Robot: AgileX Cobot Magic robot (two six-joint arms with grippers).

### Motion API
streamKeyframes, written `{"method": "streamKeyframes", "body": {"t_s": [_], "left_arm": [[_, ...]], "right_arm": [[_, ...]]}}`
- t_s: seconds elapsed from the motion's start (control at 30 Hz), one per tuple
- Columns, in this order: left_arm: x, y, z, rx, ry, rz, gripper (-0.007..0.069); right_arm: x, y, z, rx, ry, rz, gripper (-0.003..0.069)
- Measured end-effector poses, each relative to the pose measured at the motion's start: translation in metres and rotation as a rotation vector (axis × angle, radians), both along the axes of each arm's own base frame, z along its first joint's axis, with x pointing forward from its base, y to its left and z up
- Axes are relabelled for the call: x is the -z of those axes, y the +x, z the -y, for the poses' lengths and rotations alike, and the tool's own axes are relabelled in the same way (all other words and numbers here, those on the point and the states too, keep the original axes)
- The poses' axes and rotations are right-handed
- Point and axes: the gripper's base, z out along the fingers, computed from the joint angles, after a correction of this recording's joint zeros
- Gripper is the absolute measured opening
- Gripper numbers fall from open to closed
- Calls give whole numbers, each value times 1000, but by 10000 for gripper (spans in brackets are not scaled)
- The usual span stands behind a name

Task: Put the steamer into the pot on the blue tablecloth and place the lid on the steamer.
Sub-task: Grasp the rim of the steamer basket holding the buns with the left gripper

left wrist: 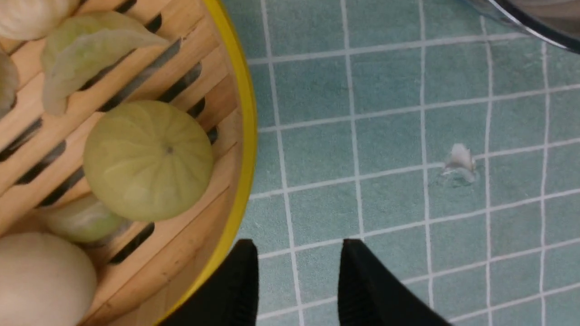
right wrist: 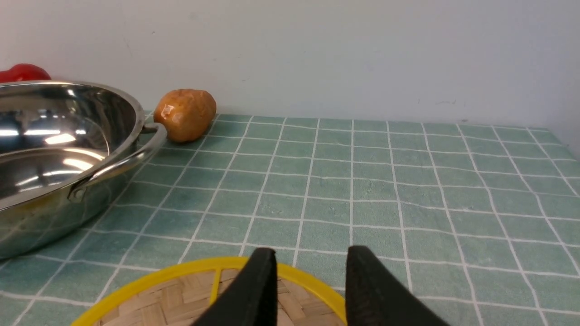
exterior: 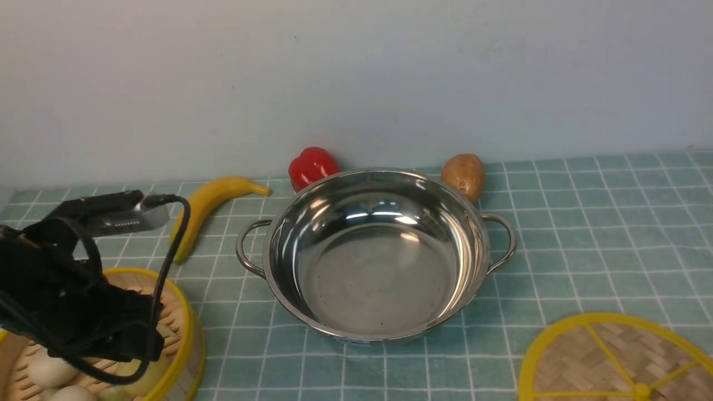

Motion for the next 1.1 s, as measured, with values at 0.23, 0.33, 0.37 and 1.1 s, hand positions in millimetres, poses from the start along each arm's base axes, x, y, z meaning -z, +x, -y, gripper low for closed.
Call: {"method": "streamKeyframes", "body": {"t_s": [0.23, 0.33, 0.37, 1.1], "left_arm": [[6, 11, 0, -8, -6, 57, 243], [7, 16, 0, 24, -3, 101, 243], [7, 16, 0, 29, -2, 103, 243], [69, 49, 10, 82, 52, 27, 243]], "right_arm": [[0, 0, 0, 0, 0, 0, 240], [0, 0, 0, 0, 0, 0, 240], [0, 0, 0, 0, 0, 0, 240], [0, 0, 0, 0, 2, 0, 240]]}}
